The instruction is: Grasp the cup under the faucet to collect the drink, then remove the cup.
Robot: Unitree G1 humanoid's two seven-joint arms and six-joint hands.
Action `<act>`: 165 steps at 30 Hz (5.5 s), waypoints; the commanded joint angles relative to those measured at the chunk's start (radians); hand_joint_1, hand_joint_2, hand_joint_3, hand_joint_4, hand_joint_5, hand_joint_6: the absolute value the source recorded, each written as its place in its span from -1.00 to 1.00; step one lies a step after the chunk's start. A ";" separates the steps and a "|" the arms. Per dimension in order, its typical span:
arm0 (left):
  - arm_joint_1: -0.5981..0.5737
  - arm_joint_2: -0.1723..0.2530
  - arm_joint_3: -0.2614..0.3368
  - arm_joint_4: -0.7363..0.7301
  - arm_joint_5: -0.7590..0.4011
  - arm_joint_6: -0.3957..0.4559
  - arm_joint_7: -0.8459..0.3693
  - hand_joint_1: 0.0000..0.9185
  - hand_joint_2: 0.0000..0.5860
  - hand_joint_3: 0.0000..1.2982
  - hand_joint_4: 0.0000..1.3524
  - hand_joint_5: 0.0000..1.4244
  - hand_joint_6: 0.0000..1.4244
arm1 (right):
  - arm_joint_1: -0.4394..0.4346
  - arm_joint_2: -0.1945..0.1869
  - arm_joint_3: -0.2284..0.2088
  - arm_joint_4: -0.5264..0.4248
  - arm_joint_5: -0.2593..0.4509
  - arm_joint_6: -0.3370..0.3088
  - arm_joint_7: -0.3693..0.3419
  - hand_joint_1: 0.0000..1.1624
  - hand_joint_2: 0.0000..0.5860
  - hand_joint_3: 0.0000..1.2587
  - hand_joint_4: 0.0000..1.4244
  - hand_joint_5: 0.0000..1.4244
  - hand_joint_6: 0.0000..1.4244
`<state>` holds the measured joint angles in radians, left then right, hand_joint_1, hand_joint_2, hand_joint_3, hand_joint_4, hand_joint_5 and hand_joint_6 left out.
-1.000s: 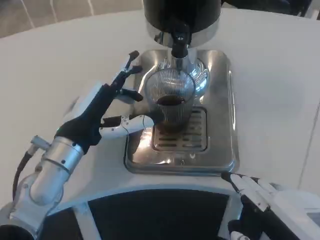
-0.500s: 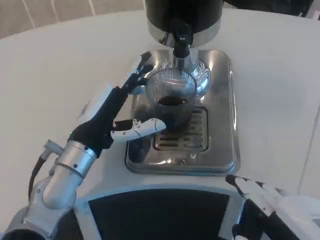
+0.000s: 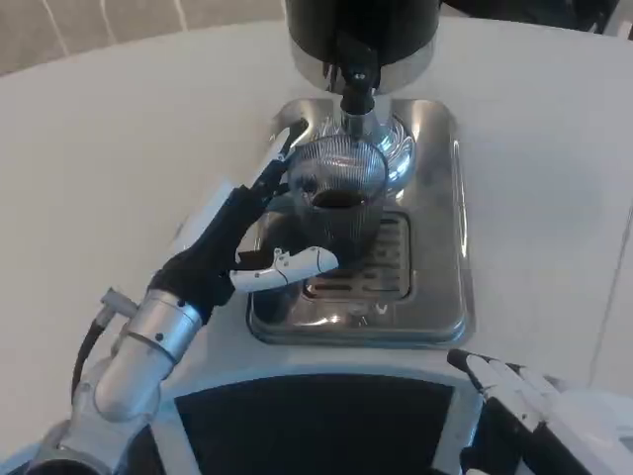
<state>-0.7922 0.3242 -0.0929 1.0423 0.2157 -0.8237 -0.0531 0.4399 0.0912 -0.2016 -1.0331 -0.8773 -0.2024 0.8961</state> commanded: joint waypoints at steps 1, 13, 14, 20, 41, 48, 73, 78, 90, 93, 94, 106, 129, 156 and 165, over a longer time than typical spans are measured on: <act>-0.010 -0.011 0.004 0.020 -0.007 -0.004 -0.012 0.12 -0.76 -1.00 -1.00 -0.68 -0.56 | 0.007 0.072 0.023 -0.014 -0.013 0.003 0.011 -1.00 0.98 -1.00 -1.00 -1.00 -1.00; -0.034 -0.035 -0.022 0.041 0.056 0.031 0.065 0.09 -0.78 -1.00 -1.00 -0.85 -0.72 | 0.000 0.077 0.038 -0.014 -0.033 0.025 0.020 -1.00 0.97 -1.00 -1.00 -1.00 -1.00; -0.035 -0.035 -0.025 0.040 0.063 0.035 0.075 0.07 -0.78 -1.00 -1.00 -0.87 -0.72 | 0.000 0.077 0.039 -0.014 -0.032 0.028 0.021 -1.00 0.97 -1.00 -1.00 -1.00 -1.00; -0.044 -0.035 -0.043 0.039 0.105 0.066 0.134 0.03 -0.78 -0.95 -1.00 -0.89 -0.78 | 0.014 0.082 0.050 -0.014 -0.031 0.033 0.019 -1.00 0.96 -1.00 -1.00 -1.00 -1.00; -0.102 -0.067 -0.080 0.057 0.165 0.167 0.197 -0.07 -0.79 -0.91 -0.84 -0.86 -0.83 | 0.042 0.065 0.057 -0.014 -0.035 0.089 0.018 -1.00 0.97 -1.00 -1.00 -1.00 -1.00; -0.121 -0.075 -0.112 0.063 0.193 0.239 0.227 -0.07 -0.80 -0.84 -0.74 -0.79 -0.85 | 0.028 0.058 0.080 -0.014 -0.065 0.122 0.026 -0.99 0.99 -1.00 -1.00 -1.00 -1.00; -0.063 -0.136 -0.098 -0.007 0.189 0.270 0.462 0.13 -0.62 0.39 0.43 0.12 -0.63 | 0.024 0.029 0.110 -0.014 -0.106 0.174 0.042 -0.82 0.91 -1.00 -1.00 -1.00 -1.00; -0.023 -0.108 -0.092 -0.049 0.196 0.235 0.503 0.19 -0.66 0.47 0.63 0.51 -0.37 | 0.007 0.023 0.110 -0.014 -0.106 0.184 0.042 -0.81 0.91 -1.00 -1.00 -1.00 -1.00; 0.094 -0.005 -0.036 -0.173 0.165 0.110 0.469 0.26 -0.76 0.50 0.72 0.90 0.63 | -0.047 -0.001 0.143 -0.014 -0.128 0.231 0.050 -0.79 0.91 -1.00 -1.00 -1.00 -1.00; 0.126 0.018 -0.017 -0.213 0.154 0.086 0.445 0.27 -0.78 0.50 0.74 0.91 0.69 | -0.062 -0.007 0.151 -0.014 -0.134 0.244 0.052 -0.79 0.89 -1.00 -1.00 -1.00 -1.00; 0.142 0.031 -0.007 -0.230 0.145 0.072 0.432 0.28 -0.78 0.50 0.74 0.91 0.71 | -0.072 -0.009 0.153 -0.014 -0.139 0.247 0.053 -0.79 0.88 -1.00 -1.00 -1.00 -1.00; 0.302 0.114 0.091 -0.377 0.014 -0.017 0.240 0.30 -0.83 0.48 0.74 0.93 0.84 | -0.203 -0.044 0.149 -0.014 -0.176 0.270 0.072 -0.81 0.85 -1.00 -1.00 -1.00 -1.00; 0.597 0.133 0.224 -0.716 -0.125 -0.031 0.024 0.35 -0.95 0.47 0.72 0.91 0.92 | -0.319 -0.141 0.298 -0.014 -0.263 0.277 0.063 -0.86 0.92 -1.00 -1.00 -1.00 -1.00; 0.712 0.166 0.266 -0.832 -0.193 -0.062 -0.145 0.37 -1.00 0.46 0.73 0.91 0.93 | -0.126 -0.028 0.321 -0.014 -0.264 0.045 0.024 -0.84 0.93 -1.00 -1.00 -1.00 -1.00; 0.716 0.160 0.269 -0.838 -0.193 -0.057 -0.160 0.38 -1.00 0.46 0.73 0.91 0.93 | -0.131 -0.019 0.308 -0.014 -0.260 0.042 0.029 -0.83 0.93 -1.00 -1.00 -1.00 -1.00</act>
<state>-0.0859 0.4751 0.1617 0.2252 0.0506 -0.8581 -0.2116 0.3049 0.0530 0.1130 -1.0331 -1.1371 -0.1483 0.9156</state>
